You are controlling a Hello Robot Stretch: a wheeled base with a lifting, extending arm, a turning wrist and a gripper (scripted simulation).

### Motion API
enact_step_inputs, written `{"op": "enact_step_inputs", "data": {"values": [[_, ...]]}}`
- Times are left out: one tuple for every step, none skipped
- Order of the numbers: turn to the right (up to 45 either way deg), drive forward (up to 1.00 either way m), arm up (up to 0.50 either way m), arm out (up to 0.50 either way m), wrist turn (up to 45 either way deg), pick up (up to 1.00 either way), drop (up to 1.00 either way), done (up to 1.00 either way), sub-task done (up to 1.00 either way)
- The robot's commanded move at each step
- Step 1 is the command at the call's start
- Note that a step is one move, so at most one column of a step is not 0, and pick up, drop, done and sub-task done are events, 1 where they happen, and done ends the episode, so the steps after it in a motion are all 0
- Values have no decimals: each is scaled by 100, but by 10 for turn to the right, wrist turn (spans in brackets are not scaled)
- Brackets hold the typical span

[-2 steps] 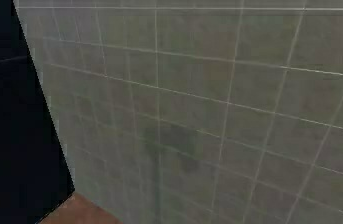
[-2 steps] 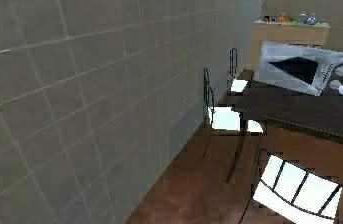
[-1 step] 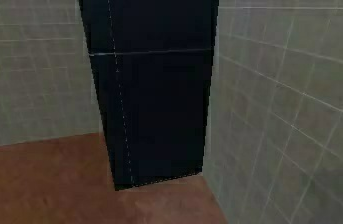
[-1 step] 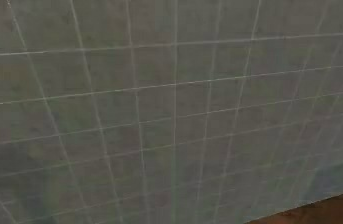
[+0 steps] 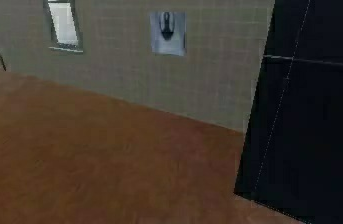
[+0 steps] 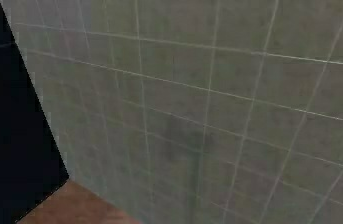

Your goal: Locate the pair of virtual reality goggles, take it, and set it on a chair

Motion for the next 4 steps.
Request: {"op": "enact_step_inputs", "data": {"values": [[-450,0,0,0,0,0,0,0,0],[-330,0,0,0,0,0,0,0,0],[0,80,0,0,0,0,0,0,0],[-210,0,0,0,0,0,0,0,0]]}}
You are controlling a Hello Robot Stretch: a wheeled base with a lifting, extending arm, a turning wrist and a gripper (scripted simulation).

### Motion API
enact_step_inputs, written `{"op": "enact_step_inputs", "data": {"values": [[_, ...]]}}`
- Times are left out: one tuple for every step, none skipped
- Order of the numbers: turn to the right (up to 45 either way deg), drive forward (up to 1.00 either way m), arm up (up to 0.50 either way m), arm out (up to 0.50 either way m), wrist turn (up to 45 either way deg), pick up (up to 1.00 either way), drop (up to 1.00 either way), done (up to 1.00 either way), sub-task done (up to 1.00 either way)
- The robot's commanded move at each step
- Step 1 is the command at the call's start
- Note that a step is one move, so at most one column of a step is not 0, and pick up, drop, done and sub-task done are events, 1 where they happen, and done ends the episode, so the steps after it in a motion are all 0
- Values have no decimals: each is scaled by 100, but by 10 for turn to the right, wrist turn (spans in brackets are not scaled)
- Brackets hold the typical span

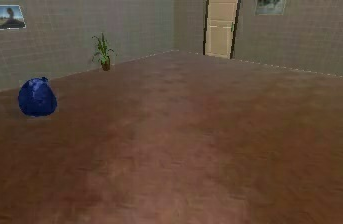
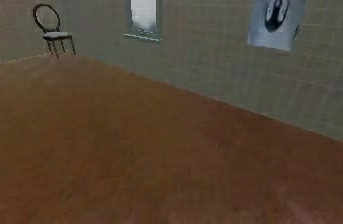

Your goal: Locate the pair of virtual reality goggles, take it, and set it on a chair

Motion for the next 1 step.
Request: {"op": "enact_step_inputs", "data": {"values": [[0,50,0,0,0,0,0,0,0]]}}
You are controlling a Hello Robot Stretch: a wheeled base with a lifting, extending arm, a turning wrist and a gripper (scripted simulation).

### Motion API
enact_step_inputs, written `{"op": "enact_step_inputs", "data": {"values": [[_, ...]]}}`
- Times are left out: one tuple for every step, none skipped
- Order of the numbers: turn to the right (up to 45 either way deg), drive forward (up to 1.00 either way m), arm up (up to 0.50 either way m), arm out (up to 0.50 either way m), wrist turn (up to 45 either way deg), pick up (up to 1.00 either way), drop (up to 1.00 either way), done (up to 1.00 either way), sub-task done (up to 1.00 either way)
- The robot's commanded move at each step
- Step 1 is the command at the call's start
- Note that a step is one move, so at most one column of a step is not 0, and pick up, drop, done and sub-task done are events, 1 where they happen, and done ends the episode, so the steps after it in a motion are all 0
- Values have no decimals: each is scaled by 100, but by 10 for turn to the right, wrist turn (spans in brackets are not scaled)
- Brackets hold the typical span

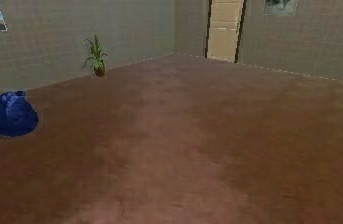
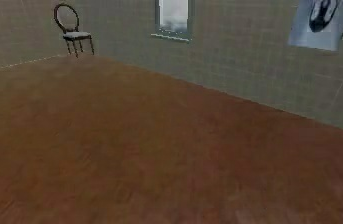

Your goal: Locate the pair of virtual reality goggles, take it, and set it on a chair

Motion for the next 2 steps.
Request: {"op": "enact_step_inputs", "data": {"values": [[-240,0,0,0,0,0,0,0,0],[0,100,0,0,0,0,0,0,0]]}}
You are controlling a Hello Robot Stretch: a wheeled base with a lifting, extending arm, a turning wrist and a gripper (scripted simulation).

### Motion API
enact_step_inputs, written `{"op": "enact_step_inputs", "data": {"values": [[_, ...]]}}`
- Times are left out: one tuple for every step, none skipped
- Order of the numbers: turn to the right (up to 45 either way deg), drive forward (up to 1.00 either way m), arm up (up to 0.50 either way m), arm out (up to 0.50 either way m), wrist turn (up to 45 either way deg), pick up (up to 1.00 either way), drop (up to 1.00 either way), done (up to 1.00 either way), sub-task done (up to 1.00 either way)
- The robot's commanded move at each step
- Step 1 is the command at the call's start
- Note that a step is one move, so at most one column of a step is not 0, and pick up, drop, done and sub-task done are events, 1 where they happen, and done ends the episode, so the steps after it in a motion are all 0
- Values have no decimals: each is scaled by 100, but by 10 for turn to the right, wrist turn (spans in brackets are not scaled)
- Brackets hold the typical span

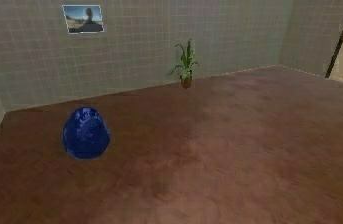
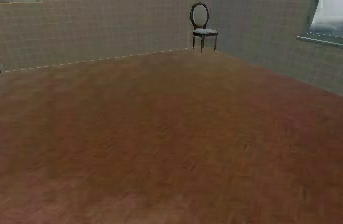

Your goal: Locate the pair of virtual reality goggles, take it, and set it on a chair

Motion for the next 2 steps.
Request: {"op": "enact_step_inputs", "data": {"values": [[-30,0,0,0,0,0,0,0,0],[0,100,0,0,0,0,0,0,0]]}}
